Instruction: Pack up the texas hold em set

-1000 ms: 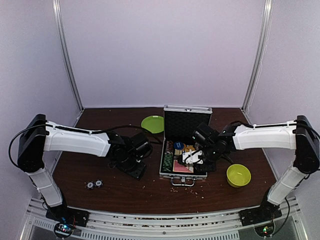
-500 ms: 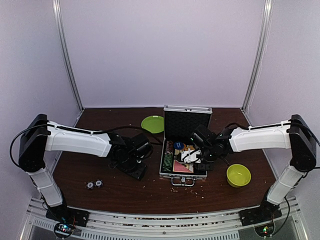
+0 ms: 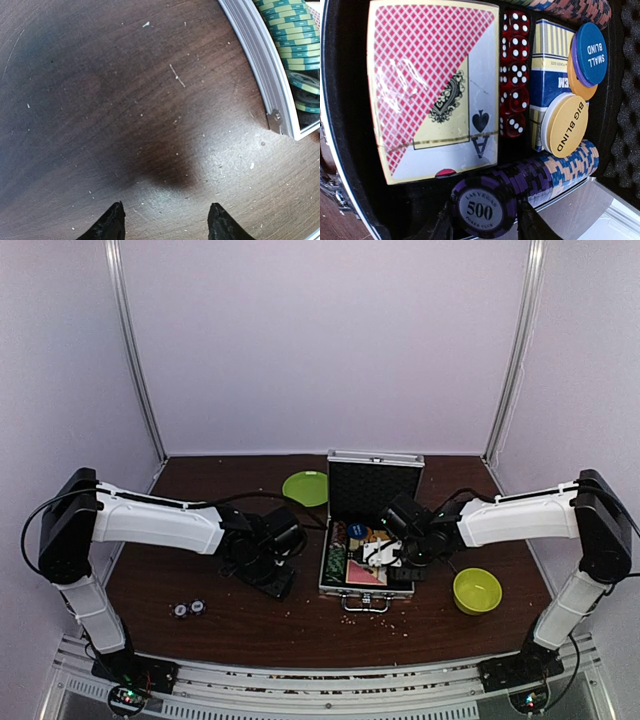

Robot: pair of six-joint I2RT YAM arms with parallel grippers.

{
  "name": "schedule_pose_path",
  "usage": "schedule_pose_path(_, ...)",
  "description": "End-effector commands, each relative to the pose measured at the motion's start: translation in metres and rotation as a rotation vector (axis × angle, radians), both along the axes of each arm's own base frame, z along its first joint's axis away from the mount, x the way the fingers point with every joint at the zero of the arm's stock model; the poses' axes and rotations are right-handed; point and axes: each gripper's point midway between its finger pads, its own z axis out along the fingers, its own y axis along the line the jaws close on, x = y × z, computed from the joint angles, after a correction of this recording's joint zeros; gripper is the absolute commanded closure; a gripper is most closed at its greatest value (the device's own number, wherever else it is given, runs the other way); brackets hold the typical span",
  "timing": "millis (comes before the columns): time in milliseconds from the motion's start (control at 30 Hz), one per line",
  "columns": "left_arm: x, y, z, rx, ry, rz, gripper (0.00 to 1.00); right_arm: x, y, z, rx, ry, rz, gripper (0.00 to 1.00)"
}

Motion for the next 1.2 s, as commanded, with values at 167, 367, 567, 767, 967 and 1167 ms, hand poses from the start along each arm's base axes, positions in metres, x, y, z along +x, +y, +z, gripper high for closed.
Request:
schedule_pose_path(167, 0.002, -0.004, 0.0, -0.024, -0.003, 0.005, 0.41, 0.004, -0.012, -0.005, -0.037, -0.021, -0.034, 0.53)
schedule_pose_path(367, 0.001, -0.003, -0.001, -0.025, 0.0, 0.006, 0.41, 0.006, -0.01, -0.002, -0.026, -0.03, -0.041, 0.53)
schedule_pose_path(567, 0.001, -0.004, -0.001, -0.031, -0.002, 0.008, 0.41, 0.016, -0.009, -0.002, -0.032, -0.071, -0.07, 0.53)
schedule_pose_path(767, 0.001, -0.003, 0.0, -0.032, -0.006, 0.011, 0.41, 0.031, -0.013, -0.002, -0.049, -0.135, -0.117, 0.53)
schedule_pose_path(967, 0.0, -0.001, 0.001, -0.032, -0.006, 0.015, 0.41, 0.036, -0.016, 0.0, -0.044, -0.145, -0.141, 0.53)
schedule_pose_path(1167, 0.0, 0.0, 0.001, -0.032, -0.007, 0.016, 0.41, 0.039, -0.02, 0.002, -0.045, -0.152, -0.158, 0.53)
